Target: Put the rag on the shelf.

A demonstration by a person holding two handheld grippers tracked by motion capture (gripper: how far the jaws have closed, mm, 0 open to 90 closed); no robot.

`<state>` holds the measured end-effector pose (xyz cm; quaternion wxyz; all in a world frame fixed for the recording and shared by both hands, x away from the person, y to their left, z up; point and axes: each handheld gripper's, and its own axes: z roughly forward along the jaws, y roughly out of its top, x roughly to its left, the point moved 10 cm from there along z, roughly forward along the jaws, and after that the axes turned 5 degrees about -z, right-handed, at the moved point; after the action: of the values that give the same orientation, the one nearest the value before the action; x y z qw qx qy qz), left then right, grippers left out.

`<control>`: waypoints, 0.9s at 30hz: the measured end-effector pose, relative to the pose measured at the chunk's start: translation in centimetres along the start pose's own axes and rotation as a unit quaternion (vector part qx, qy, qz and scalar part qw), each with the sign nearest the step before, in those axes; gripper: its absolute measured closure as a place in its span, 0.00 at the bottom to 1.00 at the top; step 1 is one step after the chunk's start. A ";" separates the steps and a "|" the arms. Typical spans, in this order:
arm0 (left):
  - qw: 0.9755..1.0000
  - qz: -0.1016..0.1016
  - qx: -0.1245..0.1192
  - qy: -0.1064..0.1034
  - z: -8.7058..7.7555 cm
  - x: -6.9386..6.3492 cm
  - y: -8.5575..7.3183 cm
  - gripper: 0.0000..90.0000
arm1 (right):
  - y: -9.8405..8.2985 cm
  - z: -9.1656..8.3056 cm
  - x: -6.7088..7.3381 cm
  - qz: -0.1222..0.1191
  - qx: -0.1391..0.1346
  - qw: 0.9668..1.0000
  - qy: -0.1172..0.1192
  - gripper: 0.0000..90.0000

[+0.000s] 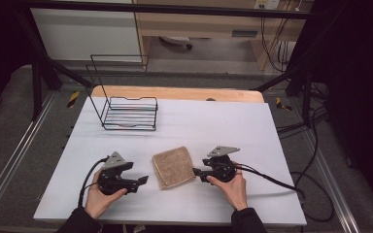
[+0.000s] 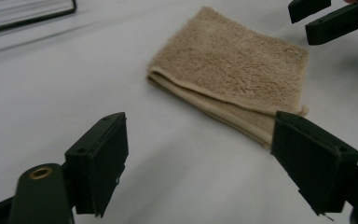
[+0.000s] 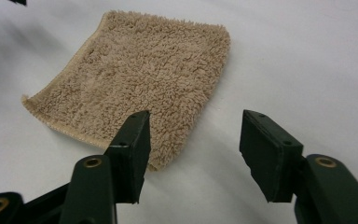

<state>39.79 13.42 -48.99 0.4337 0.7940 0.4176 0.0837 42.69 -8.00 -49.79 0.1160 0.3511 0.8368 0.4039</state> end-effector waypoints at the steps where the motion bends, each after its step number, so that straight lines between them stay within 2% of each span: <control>1: 1.000 -0.003 0.005 -0.004 0.5 -0.5 0.0 0.24 | 0.0 0.1 0.0 0.000 -0.002 1.000 0.003 0.54; 3: 1.000 -0.004 0.014 -0.004 1.4 -1.3 0.2 0.26 | -0.1 0.4 0.3 0.009 -0.001 1.000 0.015 0.59; 8: 0.999 -0.012 0.028 0.009 3.1 -2.8 0.8 0.30 | -0.1 0.7 0.4 0.017 -0.002 1.000 0.019 0.62; 11: 0.998 -0.004 0.049 0.027 4.2 -3.0 0.2 0.32 | -0.4 0.9 0.5 0.016 0.004 1.000 0.019 0.63; 14: 0.997 -0.002 0.064 0.038 4.6 -2.9 -0.7 0.35 | -0.6 1.2 0.6 0.014 0.008 1.000 0.017 0.66; 16: 0.997 -0.017 0.064 0.033 4.6 -3.0 -1.0 0.41 | -0.8 1.3 0.7 0.014 0.011 1.000 0.018 0.69; 19: 0.998 -0.021 0.061 0.028 4.6 -3.2 -1.1 0.44 | -1.0 1.5 0.8 0.015 0.011 1.000 0.016 0.73; 23: 0.997 -0.036 0.062 0.015 4.6 -3.5 -1.2 0.60 | -1.2 1.8 1.2 0.010 0.019 1.000 0.016 0.82; 24: 0.997 -0.041 0.063 0.011 4.6 -3.6 -1.2 0.68 | -1.3 2.0 1.4 0.014 0.019 1.000 0.019 0.86; 26: 0.997 -0.050 0.066 0.007 4.6 -3.7 -1.2 0.75 | -1.3 2.0 1.6 0.025 0.020 0.999 0.020 0.89; 27: 0.996 -0.052 0.069 0.000 4.6 -3.8 -1.2 0.75 | -1.3 2.0 1.6 0.025 0.020 0.999 0.020 0.89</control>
<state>38.97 8.12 -51.87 0.3816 0.7992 0.4632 0.0324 41.85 -6.32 -51.95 0.0820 0.3660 0.8377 0.3970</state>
